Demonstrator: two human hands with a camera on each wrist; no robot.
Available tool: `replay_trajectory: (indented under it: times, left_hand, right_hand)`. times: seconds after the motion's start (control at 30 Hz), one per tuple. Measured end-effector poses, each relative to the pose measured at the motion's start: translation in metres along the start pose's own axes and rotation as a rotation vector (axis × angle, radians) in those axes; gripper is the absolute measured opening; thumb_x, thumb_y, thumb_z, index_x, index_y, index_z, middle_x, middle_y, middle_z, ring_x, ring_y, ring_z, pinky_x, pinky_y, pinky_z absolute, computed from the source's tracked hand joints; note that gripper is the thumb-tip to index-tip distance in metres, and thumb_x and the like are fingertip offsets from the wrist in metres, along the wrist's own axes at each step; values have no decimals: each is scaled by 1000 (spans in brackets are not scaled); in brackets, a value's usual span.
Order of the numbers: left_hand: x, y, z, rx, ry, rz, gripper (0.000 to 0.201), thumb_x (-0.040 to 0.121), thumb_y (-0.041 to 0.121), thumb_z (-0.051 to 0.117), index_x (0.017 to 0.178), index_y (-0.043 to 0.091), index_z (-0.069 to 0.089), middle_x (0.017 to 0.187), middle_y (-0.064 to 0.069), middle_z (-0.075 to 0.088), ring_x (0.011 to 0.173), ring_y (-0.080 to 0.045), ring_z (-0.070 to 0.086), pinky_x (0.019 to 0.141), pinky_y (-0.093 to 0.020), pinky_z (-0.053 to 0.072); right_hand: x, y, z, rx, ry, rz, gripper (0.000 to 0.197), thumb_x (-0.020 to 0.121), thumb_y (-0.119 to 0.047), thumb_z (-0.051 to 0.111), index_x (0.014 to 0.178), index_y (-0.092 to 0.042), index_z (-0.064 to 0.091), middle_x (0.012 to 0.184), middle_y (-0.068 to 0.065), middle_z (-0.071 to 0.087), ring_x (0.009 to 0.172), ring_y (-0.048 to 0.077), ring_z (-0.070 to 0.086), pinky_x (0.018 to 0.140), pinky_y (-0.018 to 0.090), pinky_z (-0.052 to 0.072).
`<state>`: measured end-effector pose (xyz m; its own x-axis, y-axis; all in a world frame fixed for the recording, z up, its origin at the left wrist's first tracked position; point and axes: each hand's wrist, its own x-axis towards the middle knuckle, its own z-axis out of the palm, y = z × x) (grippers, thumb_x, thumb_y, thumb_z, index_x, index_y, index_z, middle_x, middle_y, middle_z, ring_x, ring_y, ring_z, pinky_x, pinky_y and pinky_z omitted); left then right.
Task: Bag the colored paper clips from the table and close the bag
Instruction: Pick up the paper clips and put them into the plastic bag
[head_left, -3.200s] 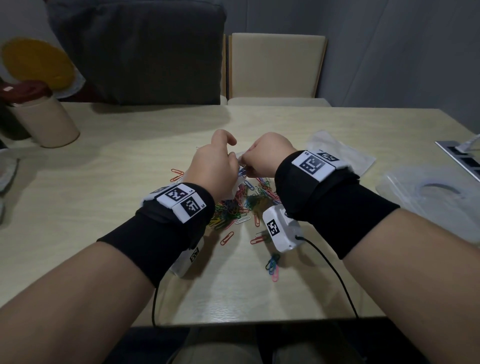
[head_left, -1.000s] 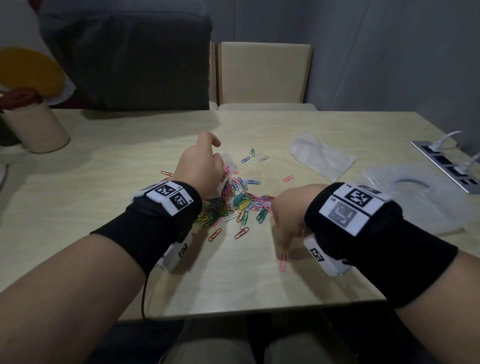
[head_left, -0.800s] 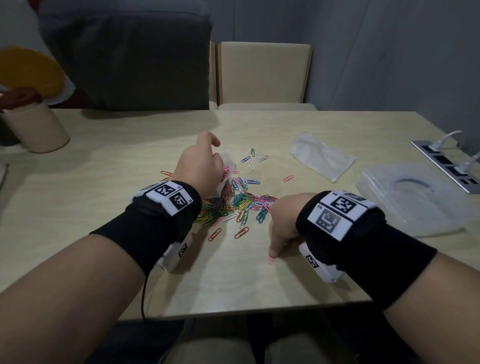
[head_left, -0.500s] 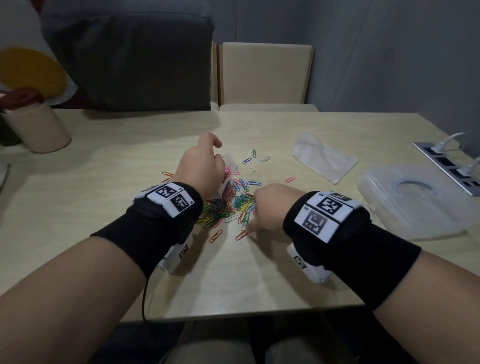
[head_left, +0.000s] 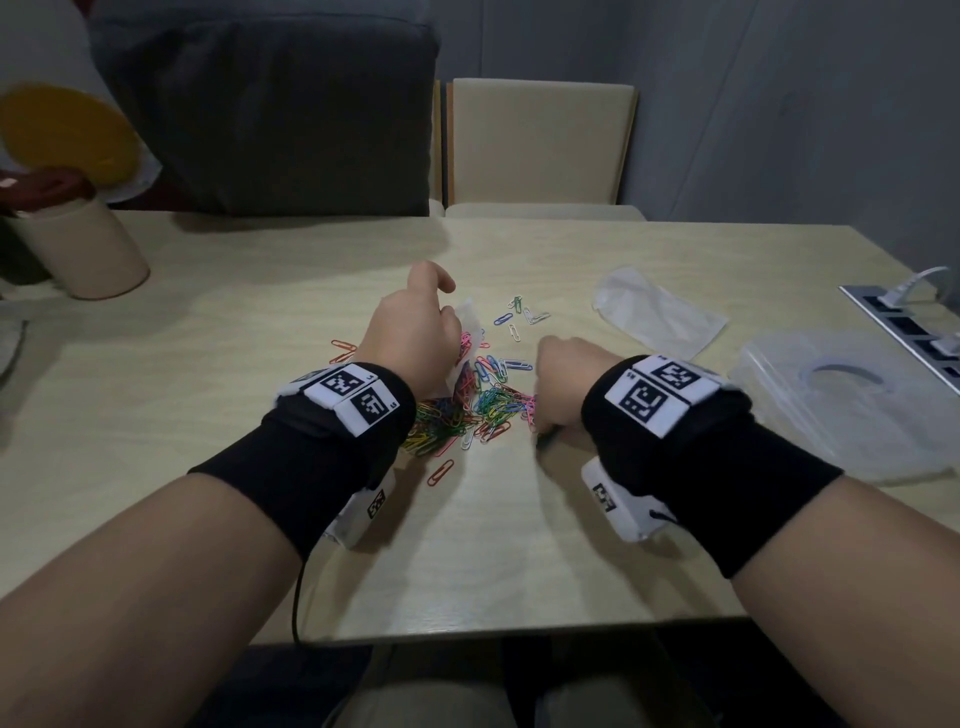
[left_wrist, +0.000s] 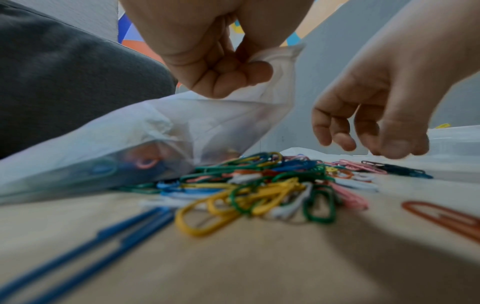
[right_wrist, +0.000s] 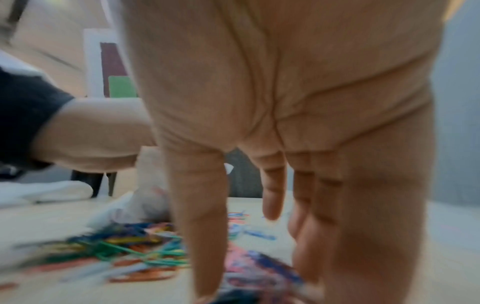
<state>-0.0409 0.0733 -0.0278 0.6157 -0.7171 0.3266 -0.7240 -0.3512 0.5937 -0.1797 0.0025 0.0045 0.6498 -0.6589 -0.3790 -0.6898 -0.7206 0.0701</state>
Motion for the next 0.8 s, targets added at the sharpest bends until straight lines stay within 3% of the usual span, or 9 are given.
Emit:
replay_trajectory:
  times: [0.1, 0.17, 0.3, 0.43, 0.5, 0.57, 0.67, 0.73, 0.8]
  left_hand:
    - [0, 0, 0, -8, -6, 7, 23, 91, 14, 43, 113, 16, 45, 71, -10, 61, 70, -29, 57, 65, -41, 47]
    - [1, -1, 0, -11, -6, 4, 22, 91, 14, 43, 113, 17, 45, 71, -9, 61, 69, -28, 57, 63, -39, 46]
    - [0, 0, 0, -1, -7, 4, 23, 91, 14, 43, 114, 16, 45, 68, -7, 59, 67, -27, 56, 61, -38, 45]
    - [-1, 2, -1, -1, -13, -9, 24, 92, 14, 44, 115, 16, 45, 70, -7, 60, 66, -26, 56, 61, -38, 44]
    - [-1, 2, 0, 2, -14, -15, 24, 92, 15, 44, 115, 16, 45, 70, -7, 59, 66, -26, 55, 60, -36, 43]
    - [-1, 1, 0, 4, -14, -17, 24, 92, 15, 44, 115, 17, 45, 69, -6, 59, 66, -26, 55, 60, -35, 42]
    - [-1, 2, 0, 5, -17, -22, 23, 92, 16, 43, 114, 18, 44, 68, -5, 59, 65, -25, 56, 60, -37, 45]
    - [-1, 2, -1, 8, -21, -22, 22, 92, 16, 43, 114, 19, 44, 68, -4, 59, 64, -25, 57, 61, -41, 48]
    - [-1, 1, 0, 9, -23, -26, 22, 92, 17, 43, 114, 20, 44, 68, -4, 59, 64, -24, 57, 63, -43, 51]
  right_hand:
    - [0, 11, 4, -150, -122, 36, 18, 79, -12, 67, 68, -11, 52, 65, 2, 51, 65, 22, 58, 44, 21, 36]
    - [4, 7, 6, -157, -147, 22, 25, 82, -15, 66, 63, -12, 51, 61, 3, 48, 60, 21, 52, 43, 21, 34]
    - [22, 1, 10, 4, -116, -19, 18, 86, -27, 66, 78, -11, 64, 72, 6, 54, 76, 24, 52, 50, 23, 37]
    - [38, 5, -1, 106, -62, 50, 19, 93, -23, 57, 101, -11, 68, 81, 6, 58, 81, 25, 54, 72, 25, 44]
    - [65, 19, -1, 77, -7, 160, 12, 85, -19, 58, 93, -12, 64, 79, 7, 55, 83, 30, 58, 83, 31, 52]
    - [126, 45, 18, -51, -51, 300, 33, 66, -22, 59, 94, -6, 68, 86, 11, 62, 86, 35, 65, 86, 46, 54]
    - [205, 72, 63, -28, -126, 334, 49, 61, -23, 60, 103, 0, 69, 100, 23, 66, 93, 42, 66, 88, 53, 52]
    - [156, 48, 42, -2, -100, 280, 43, 60, -26, 64, 97, -5, 70, 87, 17, 64, 85, 36, 65, 85, 50, 55]
    - [102, 24, 13, 100, -40, 214, 30, 75, -31, 65, 95, -8, 67, 74, 8, 57, 78, 29, 60, 84, 36, 54]
